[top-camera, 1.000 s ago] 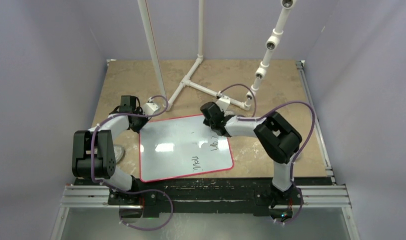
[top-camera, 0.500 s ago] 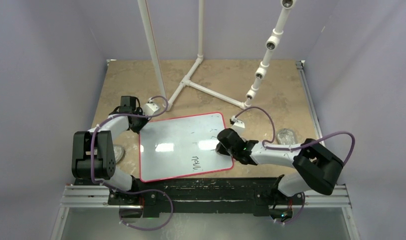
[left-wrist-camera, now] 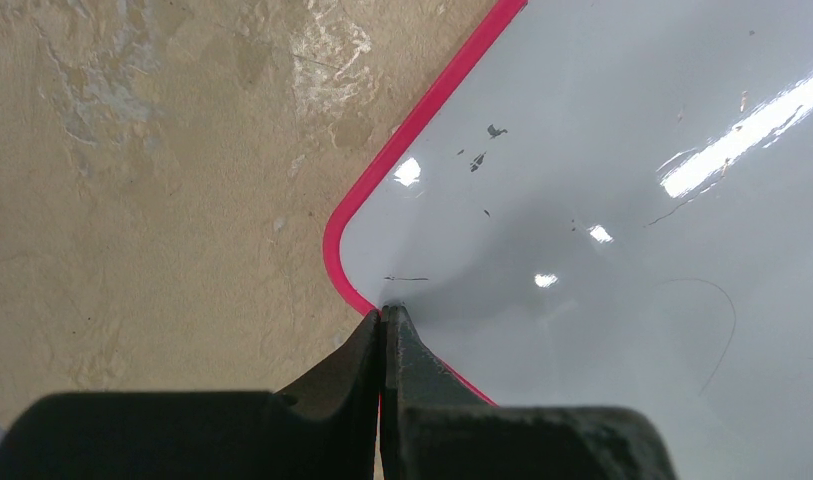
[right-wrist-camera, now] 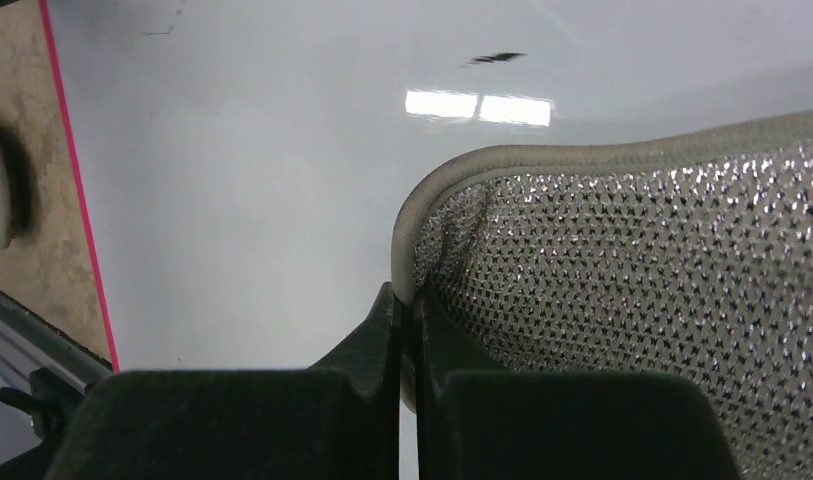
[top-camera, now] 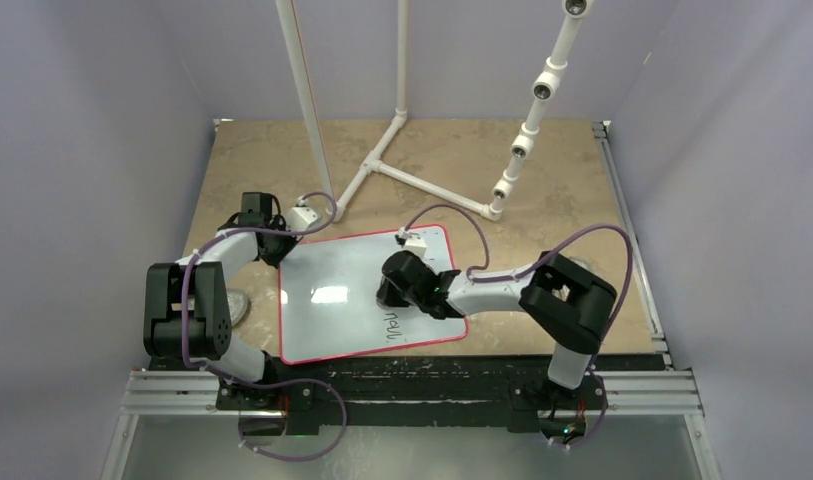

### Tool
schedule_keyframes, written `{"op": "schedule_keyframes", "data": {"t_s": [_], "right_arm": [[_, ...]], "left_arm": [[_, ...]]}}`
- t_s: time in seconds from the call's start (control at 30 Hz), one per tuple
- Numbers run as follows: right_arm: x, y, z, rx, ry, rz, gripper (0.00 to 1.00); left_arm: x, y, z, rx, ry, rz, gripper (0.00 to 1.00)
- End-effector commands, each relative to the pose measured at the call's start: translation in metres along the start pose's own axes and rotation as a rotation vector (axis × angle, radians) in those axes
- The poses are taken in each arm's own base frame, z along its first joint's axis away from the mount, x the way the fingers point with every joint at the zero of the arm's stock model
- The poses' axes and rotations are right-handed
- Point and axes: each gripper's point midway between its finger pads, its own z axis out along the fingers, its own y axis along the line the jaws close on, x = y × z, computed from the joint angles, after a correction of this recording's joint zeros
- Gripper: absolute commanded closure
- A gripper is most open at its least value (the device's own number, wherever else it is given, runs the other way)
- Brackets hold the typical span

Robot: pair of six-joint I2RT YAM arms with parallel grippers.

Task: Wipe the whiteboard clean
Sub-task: Hold the whiteboard at the center of the board.

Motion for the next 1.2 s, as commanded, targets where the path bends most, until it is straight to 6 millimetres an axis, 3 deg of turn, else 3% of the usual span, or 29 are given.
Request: {"op": "schedule_keyframes", "data": {"t_s": [0.0, 0.13, 0.23, 0.33, 0.47, 0.57, 0.67, 0.73, 0.8, 0.9, 1.03, 1.17], "right_arm": [[0.032, -0.121, -0.030, 0.297, 0.153, 0.014, 1.00], [0.020, -0.176, -0.067, 0.390, 0.085, 0.086, 1.00], [0.016, -0.173, -0.066, 0.346, 0.055, 0.113, 1.00], [0.021, -0.149, -0.045, 0.297, 0.114, 0.096, 1.00], [0.030, -0.078, -0.012, 0.135, 0.163, 0.009, 1.00], [0.029, -0.070, 0.002, 0.148, 0.178, 0.038, 1.00], [0.006, -0.114, -0.001, 0.292, 0.108, 0.134, 1.00], [-0.013, -0.157, -0.015, 0.383, 0.033, 0.220, 1.00], [-0.029, -0.187, -0.032, 0.417, -0.034, 0.276, 1.00], [-0.031, -0.205, -0.044, 0.417, -0.052, 0.301, 1.00], [-0.018, -0.186, -0.020, 0.312, 0.010, 0.284, 1.00], [0.011, -0.125, 0.013, 0.190, 0.096, 0.206, 1.00]], "left_arm": [[0.057, -0.064, 0.003, 0.233, 0.187, -0.067, 1.00], [0.057, -0.064, 0.002, 0.232, 0.185, -0.062, 1.00], [0.057, -0.064, 0.002, 0.234, 0.187, -0.064, 1.00], [0.056, -0.065, 0.002, 0.237, 0.185, -0.069, 1.00], [0.056, -0.063, 0.002, 0.232, 0.188, -0.066, 1.00], [0.055, -0.062, 0.002, 0.232, 0.185, -0.068, 1.00], [0.054, -0.063, 0.002, 0.239, 0.185, -0.072, 1.00], [0.053, -0.062, 0.001, 0.237, 0.182, -0.068, 1.00], [0.053, -0.062, 0.001, 0.237, 0.183, -0.064, 1.00], [0.052, -0.061, 0.000, 0.235, 0.182, -0.058, 1.00], [0.051, -0.062, 0.000, 0.240, 0.179, -0.066, 1.00], [0.052, -0.062, 0.001, 0.239, 0.181, -0.067, 1.00]]}}
